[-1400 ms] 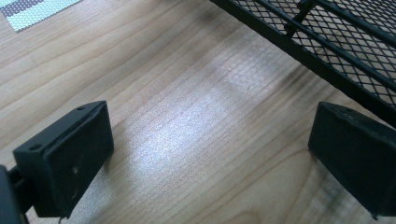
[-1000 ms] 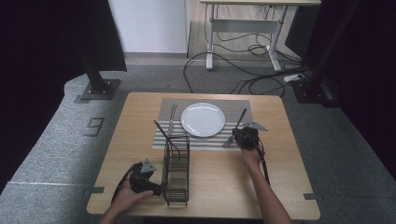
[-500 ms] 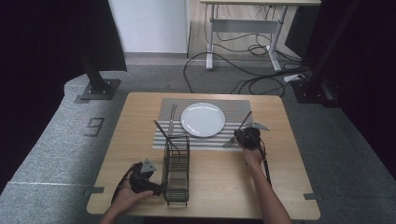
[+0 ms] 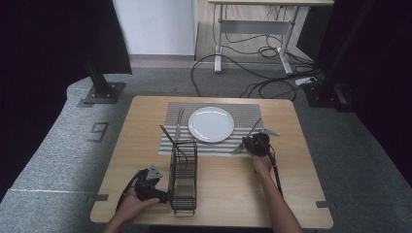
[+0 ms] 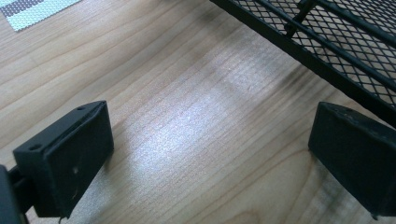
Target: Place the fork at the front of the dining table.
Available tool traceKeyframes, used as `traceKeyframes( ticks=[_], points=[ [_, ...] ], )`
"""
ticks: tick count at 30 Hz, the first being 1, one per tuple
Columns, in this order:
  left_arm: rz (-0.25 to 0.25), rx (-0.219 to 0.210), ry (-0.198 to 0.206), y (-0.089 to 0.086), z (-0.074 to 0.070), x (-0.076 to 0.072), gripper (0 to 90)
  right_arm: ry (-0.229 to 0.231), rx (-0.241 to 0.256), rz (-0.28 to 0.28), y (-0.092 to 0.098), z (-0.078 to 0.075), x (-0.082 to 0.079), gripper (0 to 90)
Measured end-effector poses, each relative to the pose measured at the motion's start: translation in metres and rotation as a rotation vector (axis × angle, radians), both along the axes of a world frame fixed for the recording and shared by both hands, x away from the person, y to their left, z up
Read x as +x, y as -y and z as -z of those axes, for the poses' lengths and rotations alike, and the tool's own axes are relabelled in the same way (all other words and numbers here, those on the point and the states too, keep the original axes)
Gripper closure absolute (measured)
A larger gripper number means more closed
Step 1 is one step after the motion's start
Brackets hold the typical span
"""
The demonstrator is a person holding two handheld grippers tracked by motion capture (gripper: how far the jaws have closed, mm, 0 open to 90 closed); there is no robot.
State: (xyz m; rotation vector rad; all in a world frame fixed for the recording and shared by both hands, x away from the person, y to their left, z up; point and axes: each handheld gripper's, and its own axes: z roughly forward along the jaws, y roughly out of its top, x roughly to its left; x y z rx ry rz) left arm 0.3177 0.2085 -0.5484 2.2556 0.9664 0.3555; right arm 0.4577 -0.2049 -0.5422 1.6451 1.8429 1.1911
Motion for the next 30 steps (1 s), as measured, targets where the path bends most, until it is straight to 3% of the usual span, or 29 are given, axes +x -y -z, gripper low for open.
traceKeyframes(
  ticks=[14, 23, 30],
  points=[
    [0.000, 0.000, 0.000, 0.000, 0.000, 0.000, 0.0, -0.071, 0.013, 0.021, 0.003, 0.009, 0.005, 72.9],
    [0.000, 0.000, 0.000, 0.000, 0.000, 0.000, 0.0, -0.076, -0.004, 0.020, 0.002, 0.010, 0.007, 73.7],
    [0.000, 0.000, 0.000, 0.000, 0.000, 0.000, 0.0, -0.067, -0.015, 0.017, 0.001, 0.011, 0.009, 80.0]
  ],
)
